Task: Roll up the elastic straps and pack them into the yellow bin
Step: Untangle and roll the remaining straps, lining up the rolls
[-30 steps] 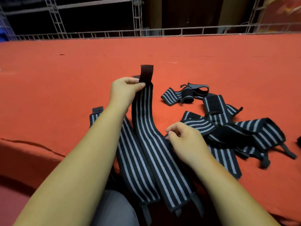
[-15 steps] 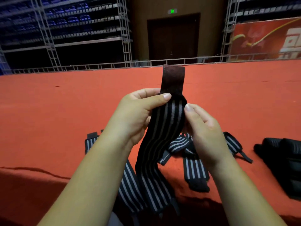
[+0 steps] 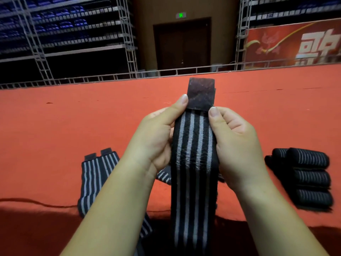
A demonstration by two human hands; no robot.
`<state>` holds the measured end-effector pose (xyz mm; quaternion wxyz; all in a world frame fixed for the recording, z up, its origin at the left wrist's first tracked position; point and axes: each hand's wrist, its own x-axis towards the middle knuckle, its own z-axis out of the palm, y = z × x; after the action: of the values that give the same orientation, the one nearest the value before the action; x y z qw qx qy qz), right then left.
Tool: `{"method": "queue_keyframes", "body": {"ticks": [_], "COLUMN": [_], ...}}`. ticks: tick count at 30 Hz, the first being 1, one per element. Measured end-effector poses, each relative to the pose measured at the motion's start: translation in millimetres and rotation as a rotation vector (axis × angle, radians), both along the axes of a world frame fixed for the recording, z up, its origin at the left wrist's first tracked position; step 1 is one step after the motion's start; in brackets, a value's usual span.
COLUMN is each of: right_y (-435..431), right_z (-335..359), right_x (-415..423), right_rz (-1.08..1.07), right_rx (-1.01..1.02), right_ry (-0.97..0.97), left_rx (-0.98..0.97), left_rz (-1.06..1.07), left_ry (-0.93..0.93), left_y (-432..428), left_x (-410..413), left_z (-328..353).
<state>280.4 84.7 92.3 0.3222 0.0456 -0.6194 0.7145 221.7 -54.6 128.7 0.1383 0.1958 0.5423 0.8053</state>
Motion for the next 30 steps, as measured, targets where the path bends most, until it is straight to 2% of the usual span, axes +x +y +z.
{"method": "queue_keyframes", "body": {"ticks": [4,9,12,19,24,30], "right_y": [14.5,32.2,40.8,49.0,48.0,48.5], "right_z": [-13.4,-36.0,-47.9,-80.3,-95.2,-106.5], "right_x": [-2.3,-2.4,-2.7,-11.6,-18.4,-21.4], "right_rz": [-0.05,-0.094,-0.078,-0.085,-0.011,0.041], "right_rx": [0.064,0.26,0.366,0.436,0.381,0.224], "right_ry": [-0.057,-0.186,-0.218,-0.247,-0.232,-0.262], "left_rx": [0.04,-0.063,-0.089,-0.103,-0.056,-0.117], "left_rz": [0.058,0.13,0.128,0.018,-0.012,-0.006], "left_ry": [-0.005,0.017,0.006,-0.04,-0.065,0.029], "left_y": [17.2,28.1,29.7,30.4,27.6,24.8], "left_x": [-5.0,-14.2,-19.2,-35.9,-50.3,-53.5], "left_z": [-22.6,-56.6,-74.0,-113.7,-127.7,-139.9]}}
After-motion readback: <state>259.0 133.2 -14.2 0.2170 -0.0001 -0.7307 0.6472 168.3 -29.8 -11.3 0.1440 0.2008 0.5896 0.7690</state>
